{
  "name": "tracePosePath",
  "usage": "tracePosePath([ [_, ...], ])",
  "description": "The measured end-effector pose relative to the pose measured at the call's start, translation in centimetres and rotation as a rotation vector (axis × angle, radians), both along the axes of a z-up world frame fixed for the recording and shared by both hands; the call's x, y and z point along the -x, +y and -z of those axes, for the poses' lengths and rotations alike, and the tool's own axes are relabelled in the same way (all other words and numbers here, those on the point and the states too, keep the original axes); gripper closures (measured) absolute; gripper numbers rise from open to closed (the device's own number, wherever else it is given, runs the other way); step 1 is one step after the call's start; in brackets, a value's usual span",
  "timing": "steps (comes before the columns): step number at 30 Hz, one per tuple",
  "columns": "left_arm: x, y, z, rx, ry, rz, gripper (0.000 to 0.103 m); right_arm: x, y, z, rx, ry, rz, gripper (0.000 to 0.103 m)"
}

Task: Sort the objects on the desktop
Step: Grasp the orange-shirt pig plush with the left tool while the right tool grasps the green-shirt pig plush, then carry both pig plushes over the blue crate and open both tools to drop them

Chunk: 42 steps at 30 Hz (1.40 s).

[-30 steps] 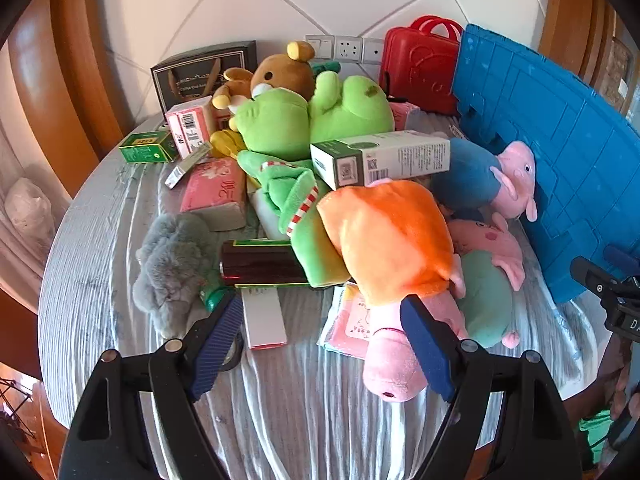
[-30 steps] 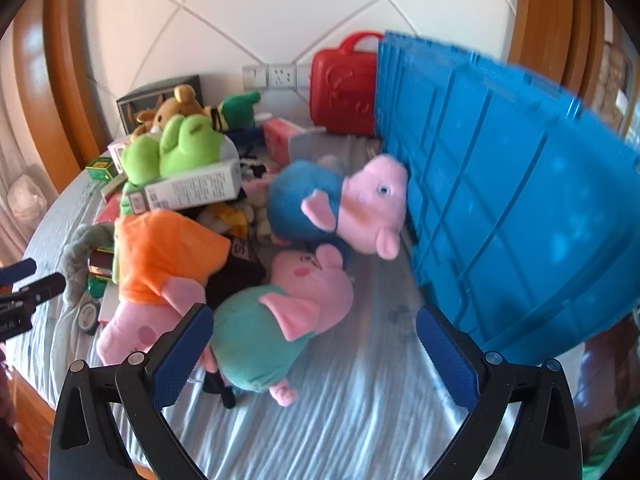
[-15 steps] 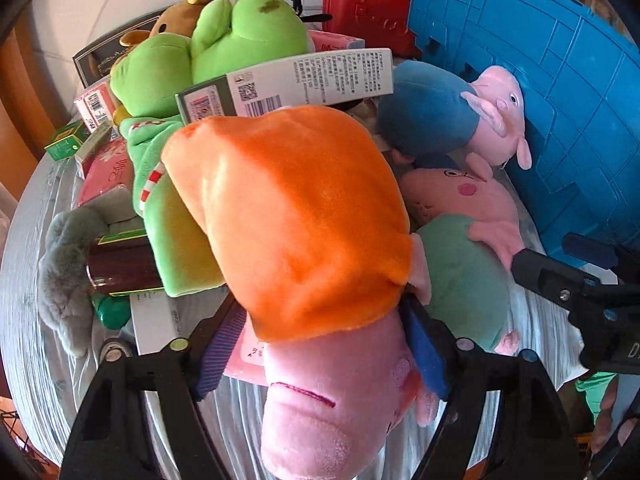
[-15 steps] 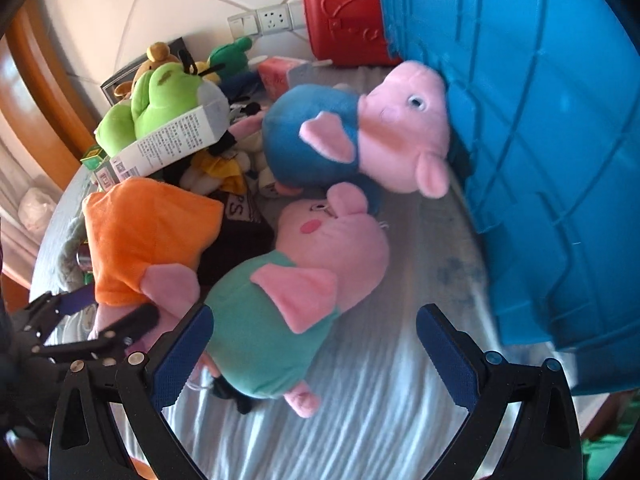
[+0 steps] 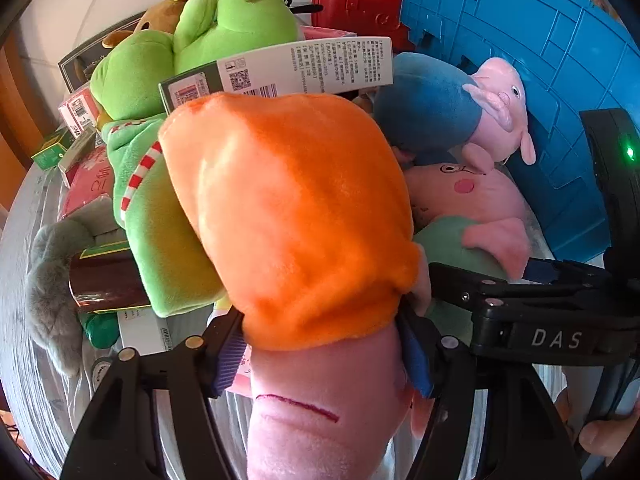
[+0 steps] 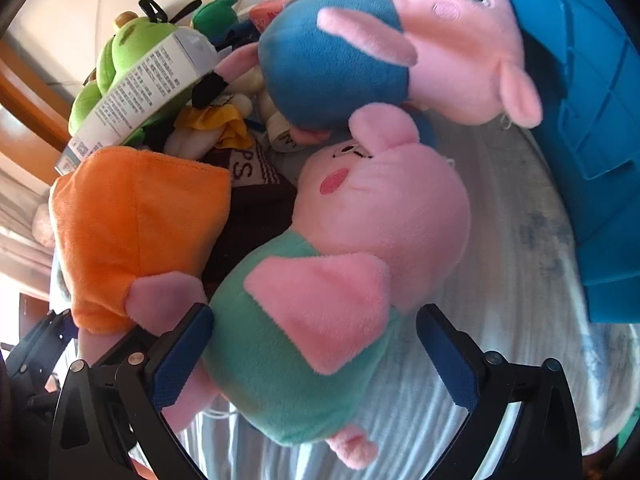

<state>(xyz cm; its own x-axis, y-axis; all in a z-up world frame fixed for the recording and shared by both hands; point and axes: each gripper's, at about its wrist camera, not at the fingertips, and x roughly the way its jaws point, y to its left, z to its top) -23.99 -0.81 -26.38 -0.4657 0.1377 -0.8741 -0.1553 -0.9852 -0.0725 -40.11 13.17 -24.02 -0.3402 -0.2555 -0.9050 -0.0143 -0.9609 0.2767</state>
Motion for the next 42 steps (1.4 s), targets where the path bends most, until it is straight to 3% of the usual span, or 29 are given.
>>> tracePosePath([
  [4, 0.0, 0.3, 0.1, 0.01, 0.01, 0.021, 0.041, 0.9, -0.1, 1.6, 0.064, -0.04, -0.003, 0.001],
  [6, -0.4, 0.4, -0.1, 0.016, 0.02, 0.029, 0.043, 0.7, -0.4, 1.3, 0.069, -0.022, -0.015, 0.015],
  [9, -0.9, 0.1, -0.8, 0.006, 0.033, 0.026, 0.046, -0.1, -1.0, -0.2, 0.005, 0.026, -0.039, 0.025],
  [15, -2.6, -0.8, -3.2, 0.001, 0.082, 0.01, 0.047, -2.3, -1.2, -3.8, -0.053, 0.126, -0.061, 0.025],
  [27, -5.2, -1.7, -11.3, 0.024, 0.274, -0.006, 0.047, -6.7, -2.3, -14.0, -0.189, 0.384, -0.084, 0.025],
  [35, -6.7, -2.5, -15.9, -0.009, 0.377, 0.007, 0.047, -10.3, -3.1, -20.3, -0.291, 0.562, -0.057, 0.025],
  [42, -7.0, -1.0, -18.8, -0.052, 0.454, 0.044, 0.047, -12.7, -2.3, -24.5, -0.374, 0.663, -0.001, 0.025],
])
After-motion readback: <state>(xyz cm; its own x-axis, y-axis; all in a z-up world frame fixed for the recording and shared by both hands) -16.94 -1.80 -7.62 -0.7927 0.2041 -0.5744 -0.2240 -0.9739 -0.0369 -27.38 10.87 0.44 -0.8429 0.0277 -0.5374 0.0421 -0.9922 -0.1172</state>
